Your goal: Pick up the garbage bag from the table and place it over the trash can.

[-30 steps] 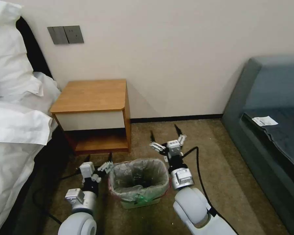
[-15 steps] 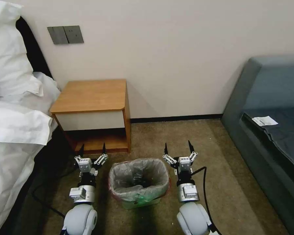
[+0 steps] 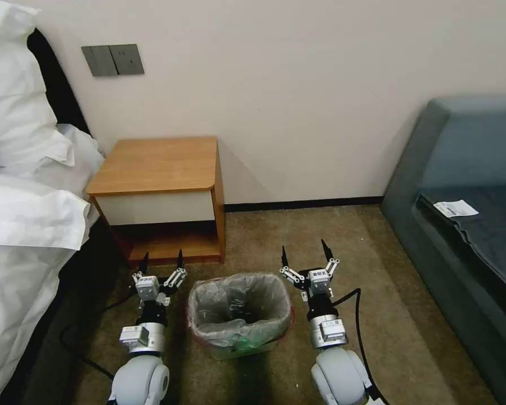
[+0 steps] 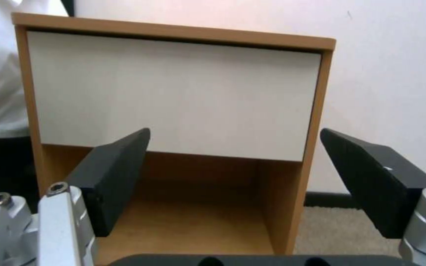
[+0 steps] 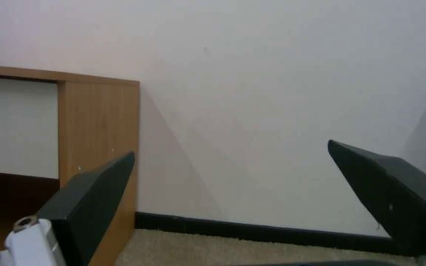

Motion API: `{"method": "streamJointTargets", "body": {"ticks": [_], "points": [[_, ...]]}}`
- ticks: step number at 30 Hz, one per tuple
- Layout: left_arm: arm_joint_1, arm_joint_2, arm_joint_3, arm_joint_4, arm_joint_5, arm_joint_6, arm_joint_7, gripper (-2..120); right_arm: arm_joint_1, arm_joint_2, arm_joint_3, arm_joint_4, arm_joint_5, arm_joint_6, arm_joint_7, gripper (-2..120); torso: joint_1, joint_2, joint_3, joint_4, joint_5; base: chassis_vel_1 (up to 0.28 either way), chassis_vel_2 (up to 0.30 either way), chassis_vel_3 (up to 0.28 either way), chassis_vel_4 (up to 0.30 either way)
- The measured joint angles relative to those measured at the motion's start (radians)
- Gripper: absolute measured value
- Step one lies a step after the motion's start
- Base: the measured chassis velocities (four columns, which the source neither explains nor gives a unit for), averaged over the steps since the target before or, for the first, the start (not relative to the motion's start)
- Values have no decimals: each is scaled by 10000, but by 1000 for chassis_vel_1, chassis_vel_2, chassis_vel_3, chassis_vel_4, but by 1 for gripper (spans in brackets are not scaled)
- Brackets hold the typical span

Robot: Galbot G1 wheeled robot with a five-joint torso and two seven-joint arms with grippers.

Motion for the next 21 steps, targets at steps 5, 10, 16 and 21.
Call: {"method": "streamJointTargets", "body": {"ticks": [5,10,16,21], "points": [[4,0,0,-11,-4,15,0,88,7,-5,-10,7,9,-17,6,100,0,-1,0,0,0,0,0,0,0],[7,0,0,-18,-7,28,0,88,10,-8,-18,12,14,-26,12,100,0,-1,0,0,0,0,0,0,0],[9,0,0,-24,-7,34,-2,88,13,-11,-23,19,17,-34,16,100,0,-1,0,0,0,0,0,0,0],[10,0,0,-26,-7,36,-4,88,16,-12,-26,21,18,-38,20,100,0,0,0,0,0,0,0,0,0]]}}
